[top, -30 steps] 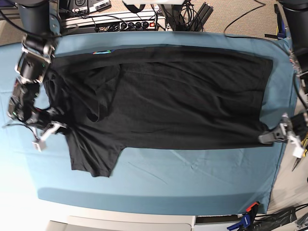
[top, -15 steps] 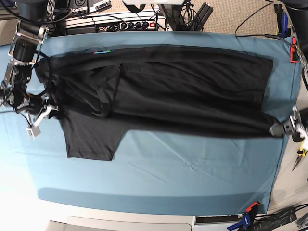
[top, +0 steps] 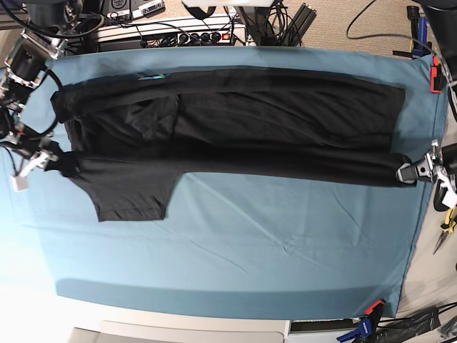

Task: Fold the T-shirt properly
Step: 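Lift the hem edge with both grippers and fold it over the shirt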

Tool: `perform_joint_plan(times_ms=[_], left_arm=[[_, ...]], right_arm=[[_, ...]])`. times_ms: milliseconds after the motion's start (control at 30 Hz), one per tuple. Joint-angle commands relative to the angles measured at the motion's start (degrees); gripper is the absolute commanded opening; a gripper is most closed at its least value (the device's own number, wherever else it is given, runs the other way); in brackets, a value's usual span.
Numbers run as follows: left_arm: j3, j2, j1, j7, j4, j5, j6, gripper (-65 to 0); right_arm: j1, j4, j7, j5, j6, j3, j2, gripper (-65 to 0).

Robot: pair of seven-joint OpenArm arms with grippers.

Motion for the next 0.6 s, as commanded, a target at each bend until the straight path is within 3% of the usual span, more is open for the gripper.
perform_joint_plan(times_ms=[0,567], left_arm=[[-0.3,-1.7,-0.6,-0.2,1.4,-1.6,-0.2,-65.0],[-0.3,-2.6,5.6,0.0,2.6,-1.6,0.5,-65.0]], right_arm=[[0.3,1.1,0.9,1.8,0.7,0.4,2.1,-65.0],[-7.5,1.1,0.9,3.0,0.7,0.4,3.2,-65.0]])
